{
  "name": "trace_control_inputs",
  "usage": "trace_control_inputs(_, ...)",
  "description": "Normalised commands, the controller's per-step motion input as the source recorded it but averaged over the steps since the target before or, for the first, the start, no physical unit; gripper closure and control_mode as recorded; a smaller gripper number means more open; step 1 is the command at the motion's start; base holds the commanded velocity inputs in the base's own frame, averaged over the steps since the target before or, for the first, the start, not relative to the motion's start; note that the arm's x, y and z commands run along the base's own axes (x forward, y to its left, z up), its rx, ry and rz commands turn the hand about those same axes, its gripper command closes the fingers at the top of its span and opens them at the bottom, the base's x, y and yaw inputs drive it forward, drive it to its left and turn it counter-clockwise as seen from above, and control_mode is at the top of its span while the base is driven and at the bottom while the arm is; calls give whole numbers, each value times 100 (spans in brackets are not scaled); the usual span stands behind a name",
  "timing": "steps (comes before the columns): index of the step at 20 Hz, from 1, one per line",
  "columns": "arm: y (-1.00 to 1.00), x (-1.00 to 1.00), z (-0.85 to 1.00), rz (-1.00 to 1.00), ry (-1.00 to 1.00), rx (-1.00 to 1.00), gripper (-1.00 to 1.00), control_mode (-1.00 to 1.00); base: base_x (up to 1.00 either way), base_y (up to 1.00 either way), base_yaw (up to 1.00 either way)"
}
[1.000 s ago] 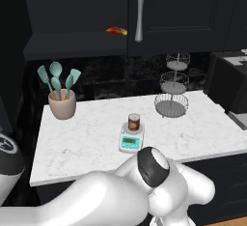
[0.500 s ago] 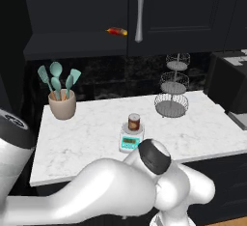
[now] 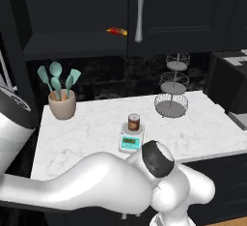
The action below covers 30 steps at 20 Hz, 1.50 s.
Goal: Pick the canned food and place it on the digital scale for weighing, and close the cabinet.
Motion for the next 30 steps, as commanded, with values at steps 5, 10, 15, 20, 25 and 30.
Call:
trace_control_inputs(5,-66,100,-42,-20,-6,-2,-100,-100,0,0,0)
trace_control_inputs(10,-100,58,-25,-14,-30,-1,-100,-100,0,0,0)
trace_control_inputs(15,-100,25,-16,-7,-38,-6,-100,-100,0,0,0)
trace_control_inputs(20,-100,79,-10,-3,-11,0,-100,-100,0,0,0)
trace_control_inputs(25,-100,86,-5,0,3,6,-100,-100,0,0,0)
trace_control_inputs(30,-80,89,-8,0,7,5,-100,-100,0,0,0)
